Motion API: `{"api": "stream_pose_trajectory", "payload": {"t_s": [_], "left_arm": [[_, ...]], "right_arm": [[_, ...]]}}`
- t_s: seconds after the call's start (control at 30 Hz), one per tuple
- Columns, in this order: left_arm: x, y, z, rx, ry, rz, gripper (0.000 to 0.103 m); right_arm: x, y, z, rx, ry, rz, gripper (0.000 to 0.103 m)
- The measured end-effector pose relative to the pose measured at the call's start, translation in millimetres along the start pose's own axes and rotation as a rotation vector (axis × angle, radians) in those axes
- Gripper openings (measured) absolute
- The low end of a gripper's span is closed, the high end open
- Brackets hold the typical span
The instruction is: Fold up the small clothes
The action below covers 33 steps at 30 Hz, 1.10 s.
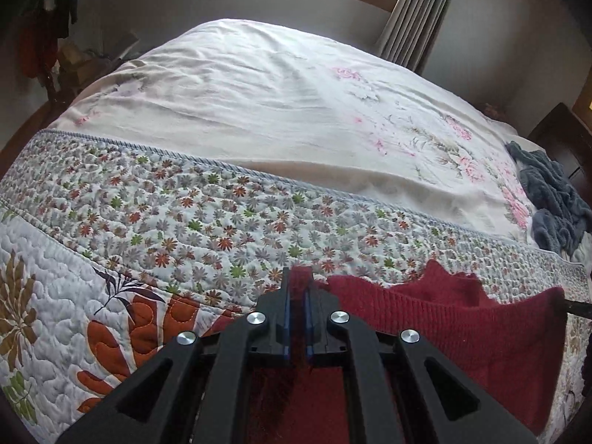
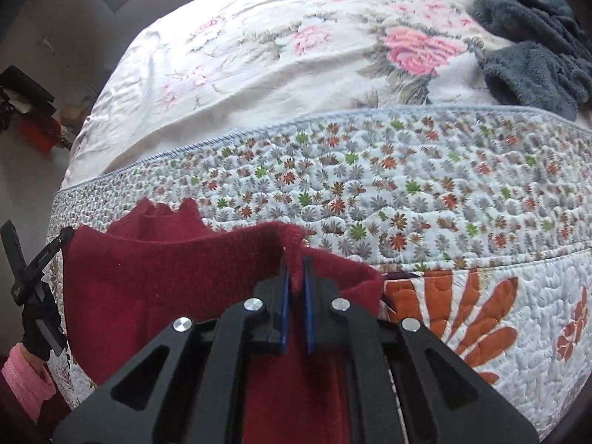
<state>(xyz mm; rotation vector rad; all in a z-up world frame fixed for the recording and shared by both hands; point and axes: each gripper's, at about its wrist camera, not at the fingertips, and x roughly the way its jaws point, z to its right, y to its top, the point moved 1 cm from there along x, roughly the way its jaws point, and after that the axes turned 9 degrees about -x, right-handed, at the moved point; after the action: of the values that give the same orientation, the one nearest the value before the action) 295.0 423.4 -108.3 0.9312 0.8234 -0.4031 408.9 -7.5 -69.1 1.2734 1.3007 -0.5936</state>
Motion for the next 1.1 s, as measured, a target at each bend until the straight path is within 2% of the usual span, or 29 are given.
{"api": "stream_pose_trajectory", "payload": {"t_s": [0.2,0.3,0.37,0.4,0.43,0.5,0.57,0.63,0.77,0.83,0.87,0.93,1.03,1.1], "left_arm": [[40.9,-11.9,-10.1,0.016,0.087,-0.111,0.007],[49.4,-11.5,-16.3,-0.020,0.094,-0.153,0.013],[41.0,-7.9,-18.0,-0.059,0.075,-0.147,0.016],[30.9,-5.6,-17.5,-0.069,0.071,-0.126,0.021],[21.5,-4.4,-16.3,-0.071,0.070,-0.106,0.026],[-3.3,-5.4,-13.0,-0.071,0.046,-0.066,0.038],[-25.2,-14.1,-5.7,-0.045,0.029,-0.062,0.039],[-42.4,-28.3,4.8,0.003,0.017,-0.079,0.041],[-61.3,-75.8,27.2,0.115,-0.008,-0.169,0.044],[-63.5,-97.2,32.1,0.145,-0.016,-0.214,0.044],[-63.2,-107.9,34.0,0.158,-0.015,-0.232,0.044],[-61.1,-126.5,34.9,0.190,0.012,-0.250,0.044],[-56.6,-141.4,32.5,0.219,0.040,-0.257,0.044],[-56.2,-144.6,28.9,0.224,0.041,-0.255,0.045]], "right_arm": [[49.3,-2.4,8.9,0.022,-0.049,-0.111,0.006],[52.0,-4.1,11.9,0.043,-0.046,-0.126,0.012],[31.6,-7.9,10.7,0.068,-0.033,-0.093,0.020],[19.8,-10.3,8.9,0.071,-0.028,-0.070,0.029],[0.3,-16.8,5.8,0.073,-0.010,-0.030,0.044],[-29.3,-32.5,1.1,0.081,0.022,0.019,0.057],[-47.7,-55.8,-1.0,0.086,0.049,0.020,0.056],[-56.1,-87.4,-2.9,0.083,0.038,-0.013,0.056],[-48.0,-151.7,-6.9,0.091,0.016,-0.108,0.056],[-38.8,-168.0,-5.3,0.090,0.001,-0.137,0.055],[-34.4,-175.0,-4.0,0.102,0.001,-0.150,0.052],[-23.4,-186.7,-0.3,0.131,0.028,-0.182,0.029],[-18.9,-192.5,1.8,0.135,0.036,-0.184,0.014],[-17.4,-197.9,6.1,0.137,0.018,-0.204,0.012]]}}
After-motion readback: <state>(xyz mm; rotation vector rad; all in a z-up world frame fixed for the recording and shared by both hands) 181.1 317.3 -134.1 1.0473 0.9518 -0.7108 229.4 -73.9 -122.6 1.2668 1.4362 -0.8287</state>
